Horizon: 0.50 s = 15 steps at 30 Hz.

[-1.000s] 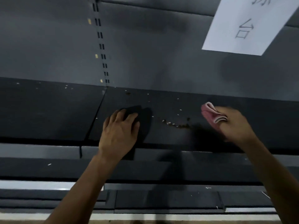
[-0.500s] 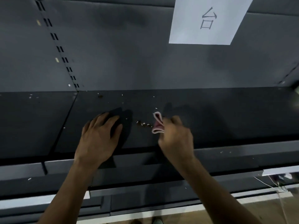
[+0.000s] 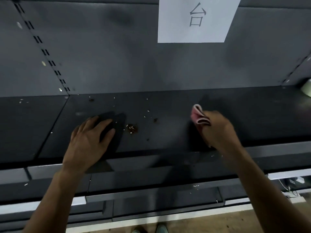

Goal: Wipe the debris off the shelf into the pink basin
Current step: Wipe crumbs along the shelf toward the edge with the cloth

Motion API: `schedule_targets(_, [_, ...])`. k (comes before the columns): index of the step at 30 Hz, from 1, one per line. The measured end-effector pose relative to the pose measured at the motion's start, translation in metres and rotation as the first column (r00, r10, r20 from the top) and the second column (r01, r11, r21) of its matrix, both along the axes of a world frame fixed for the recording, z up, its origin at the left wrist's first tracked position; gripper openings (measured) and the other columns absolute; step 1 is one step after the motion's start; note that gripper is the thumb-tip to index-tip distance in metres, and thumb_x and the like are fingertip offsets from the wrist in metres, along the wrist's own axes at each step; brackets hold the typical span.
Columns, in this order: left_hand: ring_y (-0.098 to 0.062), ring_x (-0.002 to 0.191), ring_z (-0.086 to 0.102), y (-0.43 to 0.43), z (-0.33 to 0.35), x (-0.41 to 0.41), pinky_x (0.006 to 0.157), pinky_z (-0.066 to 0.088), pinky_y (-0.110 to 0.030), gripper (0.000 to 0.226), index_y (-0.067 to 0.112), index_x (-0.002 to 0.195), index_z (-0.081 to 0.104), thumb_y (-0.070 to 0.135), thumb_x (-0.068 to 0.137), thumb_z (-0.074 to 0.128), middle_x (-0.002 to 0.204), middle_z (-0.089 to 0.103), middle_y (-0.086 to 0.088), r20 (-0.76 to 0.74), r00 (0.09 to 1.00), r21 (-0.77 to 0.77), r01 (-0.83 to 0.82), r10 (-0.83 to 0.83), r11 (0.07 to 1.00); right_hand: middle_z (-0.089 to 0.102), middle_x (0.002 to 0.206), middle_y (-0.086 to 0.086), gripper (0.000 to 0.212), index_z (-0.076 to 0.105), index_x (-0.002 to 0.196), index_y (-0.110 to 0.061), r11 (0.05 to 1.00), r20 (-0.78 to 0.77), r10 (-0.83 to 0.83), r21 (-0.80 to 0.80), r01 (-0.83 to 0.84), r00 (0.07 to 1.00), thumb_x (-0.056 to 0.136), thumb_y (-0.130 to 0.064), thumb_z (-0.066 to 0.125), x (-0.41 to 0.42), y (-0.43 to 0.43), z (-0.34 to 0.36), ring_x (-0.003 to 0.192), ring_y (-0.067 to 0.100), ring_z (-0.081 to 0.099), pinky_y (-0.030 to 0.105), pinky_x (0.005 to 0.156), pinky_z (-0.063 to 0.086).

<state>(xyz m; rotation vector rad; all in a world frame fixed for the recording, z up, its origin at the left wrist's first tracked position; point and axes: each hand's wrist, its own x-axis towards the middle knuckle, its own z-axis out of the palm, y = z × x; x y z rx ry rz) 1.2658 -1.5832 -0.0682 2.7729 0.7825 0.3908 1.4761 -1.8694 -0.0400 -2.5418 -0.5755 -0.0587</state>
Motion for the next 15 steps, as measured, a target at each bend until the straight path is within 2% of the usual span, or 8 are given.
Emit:
schedule_targets(2, [-0.031, 0.131, 0.046, -0.002, -0.001, 0.001, 0.108, 0.036, -0.054, 0.046, 0.032, 0.133, 0.055, 0.054, 0.094, 0.043, 0.14, 0.05, -0.006, 0.002, 1.0, -0.004, -0.016, 0.016, 1.0, 0.056, 0.06, 0.004, 0.07, 0.049, 0.064, -0.014, 0.999, -0.027, -0.025, -0.02, 0.025, 0.999, 0.095, -0.071, 0.022, 0.002, -0.009, 0.0, 0.053, 0.021, 0.057, 0.031, 0.057, 0.046])
schedule_targets(3, [-0.03, 0.132, 0.045, -0.002, 0.0, 0.001, 0.11, 0.034, -0.053, 0.045, 0.032, 0.134, 0.054, 0.052, 0.094, 0.045, 0.141, 0.049, -0.005, 0.004, 1.0, -0.011, -0.025, 0.025, 1.0, 0.057, 0.064, 0.004, 0.064, 0.05, 0.066, -0.014, 0.999, -0.004, -0.021, -0.047, 0.021, 1.0, 0.098, -0.065, 0.026, 0.001, -0.008, -0.003, 0.054, 0.022, 0.057, 0.03, 0.057, 0.044])
schedule_targets(5, [-0.029, 0.133, 0.044, -0.002, 0.0, 0.0, 0.111, 0.033, -0.052, 0.044, 0.03, 0.135, 0.054, 0.048, 0.095, 0.048, 0.143, 0.048, -0.004, 0.011, 0.999, -0.017, -0.03, 0.03, 0.999, 0.055, 0.079, 0.004, 0.038, 0.054, 0.077, -0.015, 0.992, 0.094, 0.023, -0.124, -0.011, 0.995, 0.1, -0.043, 0.042, -0.012, 0.006, -0.006, 0.059, 0.025, 0.055, 0.029, 0.057, 0.038])
schedule_targets(7, [-0.029, 0.131, 0.046, -0.001, 0.001, -0.001, 0.11, 0.035, -0.052, 0.045, 0.029, 0.135, 0.054, 0.049, 0.095, 0.047, 0.142, 0.049, -0.004, 0.009, 1.0, -0.004, -0.023, 0.024, 1.0, 0.049, 0.093, 0.003, 0.015, 0.058, 0.095, -0.012, 0.979, 0.114, 0.105, -0.187, -0.083, 0.988, 0.094, -0.027, 0.055, -0.037, 0.032, -0.003, 0.059, 0.018, 0.05, 0.024, 0.056, 0.037])
schedule_targets(10, [-0.029, 0.13, 0.047, 0.001, 0.001, 0.0, 0.108, 0.038, -0.052, 0.046, 0.027, 0.135, 0.054, 0.049, 0.095, 0.046, 0.141, 0.051, -0.004, 0.008, 1.0, -0.009, -0.021, 0.021, 1.0, 0.049, 0.112, 0.005, 0.026, 0.055, 0.116, -0.012, 0.947, 0.059, 0.216, -0.255, -0.194, 0.975, 0.092, -0.023, 0.058, -0.081, 0.074, 0.001, 0.067, 0.014, 0.057, 0.023, 0.063, 0.051])
schedule_targets(12, [-0.028, 0.13, 0.047, 0.002, 0.001, -0.001, 0.107, 0.038, -0.053, 0.046, 0.027, 0.135, 0.053, 0.049, 0.096, 0.045, 0.141, 0.051, -0.004, 0.01, 1.0, -0.012, -0.013, 0.013, 1.0, 0.048, 0.116, 0.006, 0.031, 0.053, 0.121, -0.011, 0.943, 0.075, 0.281, -0.208, -0.261, 0.957, 0.092, -0.022, 0.058, -0.104, 0.101, 0.002, 0.071, 0.015, 0.061, 0.026, 0.066, 0.056])
schedule_targets(15, [-0.026, 0.129, 0.048, 0.005, 0.0, -0.005, 0.107, 0.038, -0.052, 0.045, 0.025, 0.135, 0.054, 0.045, 0.097, 0.044, 0.14, 0.052, -0.003, 0.042, 0.999, -0.046, 0.009, -0.007, 0.999, 0.049, 0.12, 0.008, 0.033, 0.053, 0.124, -0.01, 0.943, 0.064, 0.314, -0.137, -0.303, 0.947, 0.092, -0.017, 0.059, -0.117, 0.131, 0.006, 0.079, 0.02, 0.065, 0.027, 0.07, 0.057])
